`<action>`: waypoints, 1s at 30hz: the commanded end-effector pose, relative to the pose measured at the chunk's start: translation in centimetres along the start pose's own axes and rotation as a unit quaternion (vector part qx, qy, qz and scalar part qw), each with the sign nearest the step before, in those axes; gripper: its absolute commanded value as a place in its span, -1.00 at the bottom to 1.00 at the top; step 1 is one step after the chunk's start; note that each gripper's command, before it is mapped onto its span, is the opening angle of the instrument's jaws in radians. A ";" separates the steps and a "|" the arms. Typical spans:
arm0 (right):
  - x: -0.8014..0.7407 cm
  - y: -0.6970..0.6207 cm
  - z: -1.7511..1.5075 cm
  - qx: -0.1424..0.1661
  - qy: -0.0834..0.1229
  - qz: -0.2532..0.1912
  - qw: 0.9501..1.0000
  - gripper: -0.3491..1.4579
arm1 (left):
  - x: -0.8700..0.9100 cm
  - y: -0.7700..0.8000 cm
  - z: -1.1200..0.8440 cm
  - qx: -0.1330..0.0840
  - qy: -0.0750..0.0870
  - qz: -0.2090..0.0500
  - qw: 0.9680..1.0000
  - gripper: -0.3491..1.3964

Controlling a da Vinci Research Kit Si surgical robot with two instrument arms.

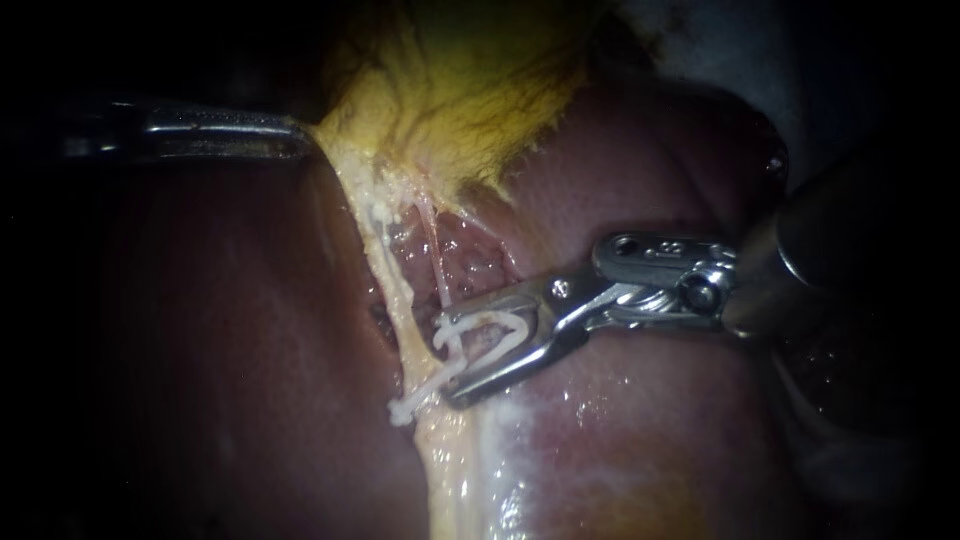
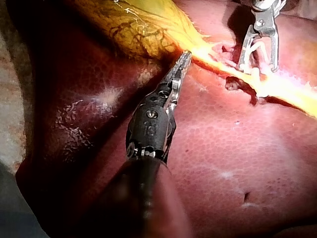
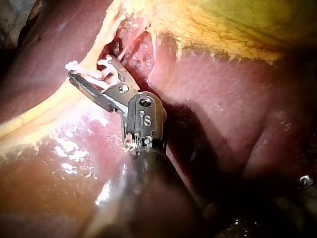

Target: Clipping second clip left tube

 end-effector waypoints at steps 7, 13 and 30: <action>-0.04 0.13 0.07 0.001 0.004 0.010 1.000 0.01 | 0.00 0.00 0.00 0.000 0.000 0.000 1.000 -1.00; 0.01 0.18 0.17 0.009 0.020 0.022 1.000 0.01 | 0.00 0.00 0.01 0.000 0.000 0.000 1.000 -1.00; -0.08 0.22 0.58 0.078 0.035 0.039 0.996 0.01 | 0.00 -0.01 0.02 -0.001 0.000 0.000 1.000 -1.00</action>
